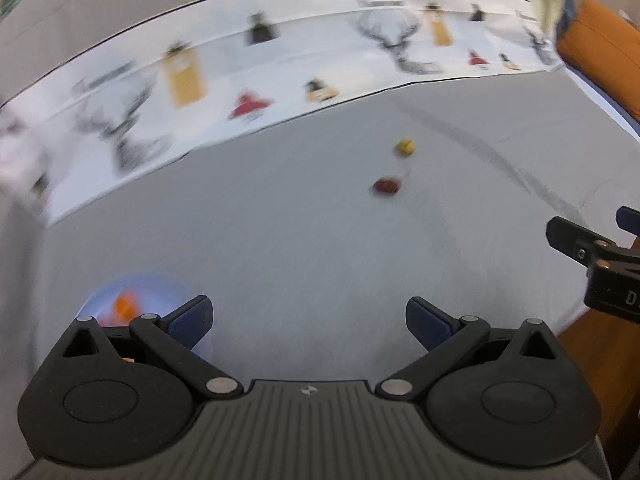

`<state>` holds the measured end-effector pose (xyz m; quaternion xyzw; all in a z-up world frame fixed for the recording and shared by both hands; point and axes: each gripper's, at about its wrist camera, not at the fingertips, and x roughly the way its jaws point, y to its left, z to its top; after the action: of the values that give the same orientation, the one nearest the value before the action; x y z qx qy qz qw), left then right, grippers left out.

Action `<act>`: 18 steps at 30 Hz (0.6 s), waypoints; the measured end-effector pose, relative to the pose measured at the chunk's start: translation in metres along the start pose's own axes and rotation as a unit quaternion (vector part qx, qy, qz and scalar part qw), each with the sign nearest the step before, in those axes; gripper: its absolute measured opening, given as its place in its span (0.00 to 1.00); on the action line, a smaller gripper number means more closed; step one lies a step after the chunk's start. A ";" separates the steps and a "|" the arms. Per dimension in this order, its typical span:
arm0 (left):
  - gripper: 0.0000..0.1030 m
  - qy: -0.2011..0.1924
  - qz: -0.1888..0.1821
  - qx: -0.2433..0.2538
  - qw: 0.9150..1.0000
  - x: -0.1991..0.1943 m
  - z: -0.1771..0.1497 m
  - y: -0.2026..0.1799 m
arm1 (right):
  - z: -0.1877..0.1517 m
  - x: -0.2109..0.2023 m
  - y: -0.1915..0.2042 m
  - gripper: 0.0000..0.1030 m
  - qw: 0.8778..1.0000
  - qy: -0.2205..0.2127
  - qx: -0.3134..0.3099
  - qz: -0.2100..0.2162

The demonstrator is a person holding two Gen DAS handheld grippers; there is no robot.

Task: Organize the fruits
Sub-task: 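Grasp a small yellow fruit with the right tool while the left tool grasps a red date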

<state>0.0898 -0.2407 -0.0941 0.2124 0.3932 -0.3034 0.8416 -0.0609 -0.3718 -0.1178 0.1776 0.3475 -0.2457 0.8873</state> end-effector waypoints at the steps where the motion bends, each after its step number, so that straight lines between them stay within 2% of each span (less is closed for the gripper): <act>1: 1.00 0.003 -0.007 0.010 1.000 0.019 0.011 -0.009 | 0.002 0.017 -0.009 0.99 1.000 0.000 0.005 -0.009; 6: 1.00 0.025 -0.016 0.036 0.999 0.115 0.050 -0.043 | 0.011 0.111 -0.037 0.99 1.000 0.007 0.010 -0.026; 10: 1.00 0.033 -0.033 0.058 0.997 0.180 0.071 -0.056 | 0.013 0.205 -0.039 0.99 0.999 0.035 -0.036 0.014; 14: 1.00 0.033 -0.034 0.073 0.996 0.228 0.084 -0.057 | 0.024 0.280 -0.034 0.99 0.996 0.055 -0.051 0.050; 15: 1.00 0.024 -0.049 0.064 0.996 0.234 0.085 -0.054 | 0.024 0.295 -0.029 0.99 0.995 0.057 -0.065 0.050; 16: 1.00 0.014 -0.061 0.054 0.997 0.238 0.086 -0.051 | 0.022 0.309 -0.023 0.99 0.993 0.055 -0.088 0.050; 17: 1.00 0.012 -0.066 0.051 0.996 0.241 0.088 -0.049 | 0.020 0.314 -0.019 0.99 0.992 0.020 -0.108 0.062; 18: 1.00 0.005 -0.074 0.053 0.996 0.244 0.090 -0.048 | 0.025 0.321 -0.016 0.99 0.990 0.022 -0.120 0.074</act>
<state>0.2292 -0.4128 -0.2390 0.2290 0.3952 -0.3841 0.8024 0.1484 -0.4970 -0.3292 0.1001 0.3798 -0.1319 0.9101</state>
